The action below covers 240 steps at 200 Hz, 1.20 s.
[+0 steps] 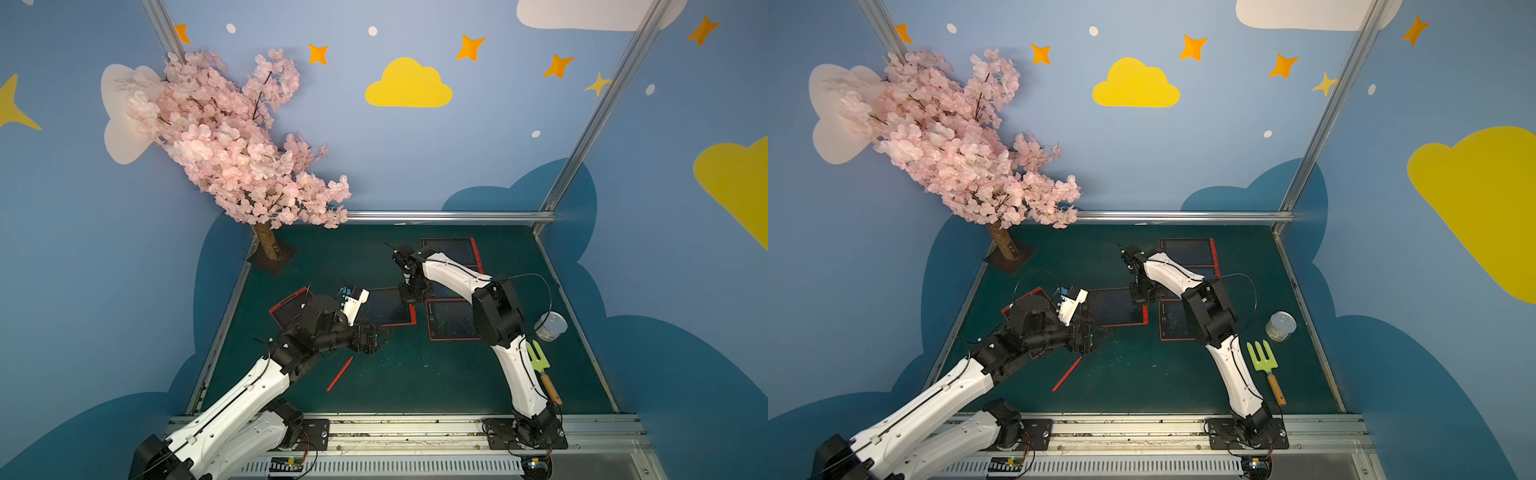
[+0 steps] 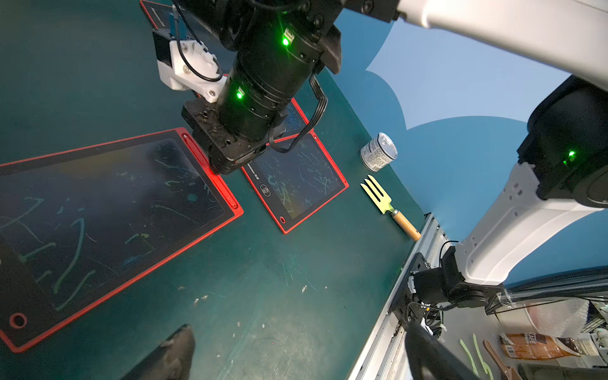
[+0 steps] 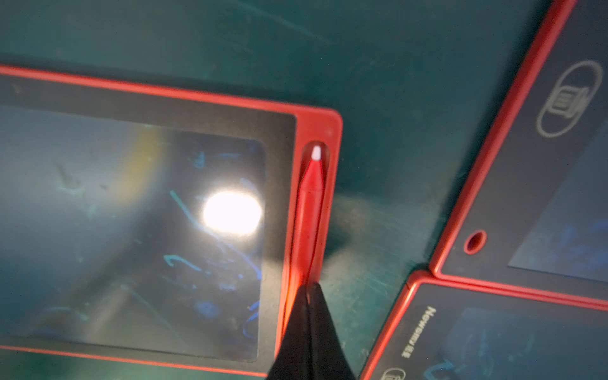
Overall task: Place the stylus back onto the writing tablet
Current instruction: Place the stylus on the writing tablet.
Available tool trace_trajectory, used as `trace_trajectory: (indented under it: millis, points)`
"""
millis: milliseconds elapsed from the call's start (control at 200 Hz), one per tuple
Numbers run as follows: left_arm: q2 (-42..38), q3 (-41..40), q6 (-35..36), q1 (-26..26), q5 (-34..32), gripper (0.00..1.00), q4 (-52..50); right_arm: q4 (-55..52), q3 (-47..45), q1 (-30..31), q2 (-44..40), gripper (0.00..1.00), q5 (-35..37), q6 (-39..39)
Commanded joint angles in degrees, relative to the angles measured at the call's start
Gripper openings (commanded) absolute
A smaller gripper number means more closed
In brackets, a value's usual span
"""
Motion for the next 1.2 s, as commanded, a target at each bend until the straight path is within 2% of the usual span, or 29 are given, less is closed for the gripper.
trace_trajectory:
  millis: [0,786,1196]
  points:
    - [0.0,1.1,0.4,-0.1,0.5,0.98,-0.2,-1.9,1.7,-0.1,-0.2,0.00,0.9,-0.6]
    - [-0.3,0.9,0.4,-0.1,0.1,0.98,-0.4,-1.4,1.7,0.2,2.7,0.00,-0.7,-0.4]
    - [-0.2,0.9,0.4,-0.1,-0.2,0.99,-0.5,-2.2,1.8,0.9,3.1,0.00,1.5,-0.5]
